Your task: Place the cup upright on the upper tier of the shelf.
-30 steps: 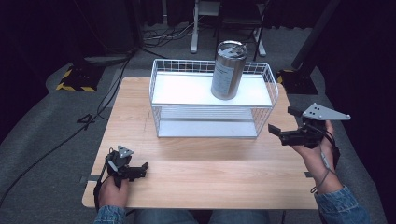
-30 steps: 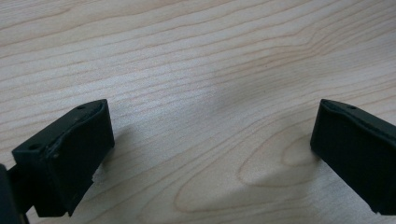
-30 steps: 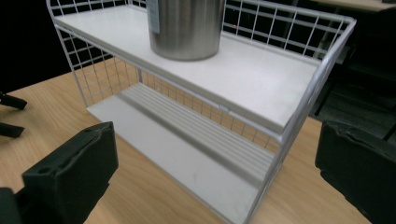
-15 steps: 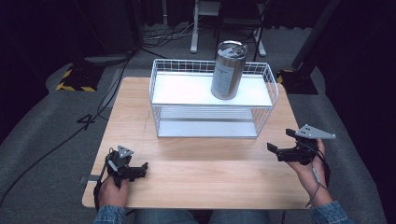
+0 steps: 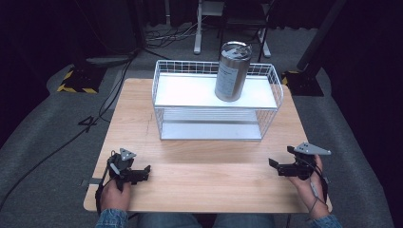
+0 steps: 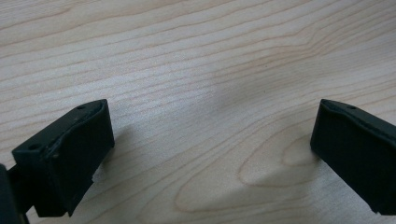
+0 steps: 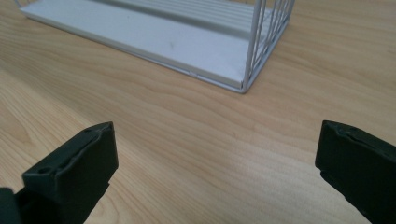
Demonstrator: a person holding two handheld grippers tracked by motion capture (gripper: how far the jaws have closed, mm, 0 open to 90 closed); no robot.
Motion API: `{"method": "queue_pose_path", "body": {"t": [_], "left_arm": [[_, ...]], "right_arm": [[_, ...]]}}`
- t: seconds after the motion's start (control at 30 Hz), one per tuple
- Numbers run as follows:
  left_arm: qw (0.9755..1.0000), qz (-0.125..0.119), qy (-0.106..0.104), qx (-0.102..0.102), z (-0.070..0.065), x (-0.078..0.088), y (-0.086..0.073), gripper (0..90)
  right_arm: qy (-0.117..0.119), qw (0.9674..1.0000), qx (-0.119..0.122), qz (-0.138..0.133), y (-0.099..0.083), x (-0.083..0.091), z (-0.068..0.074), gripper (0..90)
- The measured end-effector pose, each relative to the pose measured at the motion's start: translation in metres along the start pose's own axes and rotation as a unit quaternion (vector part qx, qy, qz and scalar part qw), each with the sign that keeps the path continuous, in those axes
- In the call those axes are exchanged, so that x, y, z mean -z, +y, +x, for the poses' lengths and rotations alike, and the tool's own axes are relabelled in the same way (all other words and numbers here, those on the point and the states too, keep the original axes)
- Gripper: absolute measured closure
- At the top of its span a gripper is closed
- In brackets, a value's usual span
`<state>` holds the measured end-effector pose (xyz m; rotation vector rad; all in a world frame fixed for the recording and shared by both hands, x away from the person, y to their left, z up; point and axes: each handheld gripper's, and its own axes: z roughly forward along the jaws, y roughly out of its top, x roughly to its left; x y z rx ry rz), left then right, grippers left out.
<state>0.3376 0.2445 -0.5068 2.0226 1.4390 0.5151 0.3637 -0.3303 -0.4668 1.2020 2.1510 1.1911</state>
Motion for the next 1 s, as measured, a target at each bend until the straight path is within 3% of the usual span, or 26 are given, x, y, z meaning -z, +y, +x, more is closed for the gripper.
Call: {"method": "queue_pose_path", "body": {"t": [0.23, 0.43, 0.57, 0.77, 0.9, 1.0], "left_arm": [[1.0, -0.001, 0.001, 0.0, 0.0, 0.0, 0.0, 0.0], [1.0, -0.001, 0.001, 0.0, 0.0, 0.0, 0.0, 0.0], [1.0, -0.001, 0.001, 0.0, 0.0, 0.0, 0.0, 0.0], [1.0, -0.001, 0.002, 0.001, 0.0, -0.001, 0.0, 0.0], [1.0, -0.002, 0.002, 0.003, 0.0, -0.001, 0.001, 0.0], [1.0, -0.001, 0.002, 0.002, 0.0, -0.001, 0.001, 0.0]], "right_arm": [[-0.005, 0.9999, -0.005, 0.012, -0.018, -0.01, 0.006, 0.0], [-0.006, 0.9998, -0.004, 0.019, -0.023, -0.013, 0.008, 0.0], [-0.019, 0.9991, 0.011, 0.037, -0.024, -0.016, 0.011, 0.0], [-0.015, 0.9967, -0.006, 0.08, -0.03, -0.026, 0.013, 0.2], [-0.03, 0.995, 0.013, 0.094, -0.03, -0.028, 0.017, 0.1], [-0.028, 0.9951, 0.018, 0.094, -0.03, -0.029, 0.018, 0.1]]}}
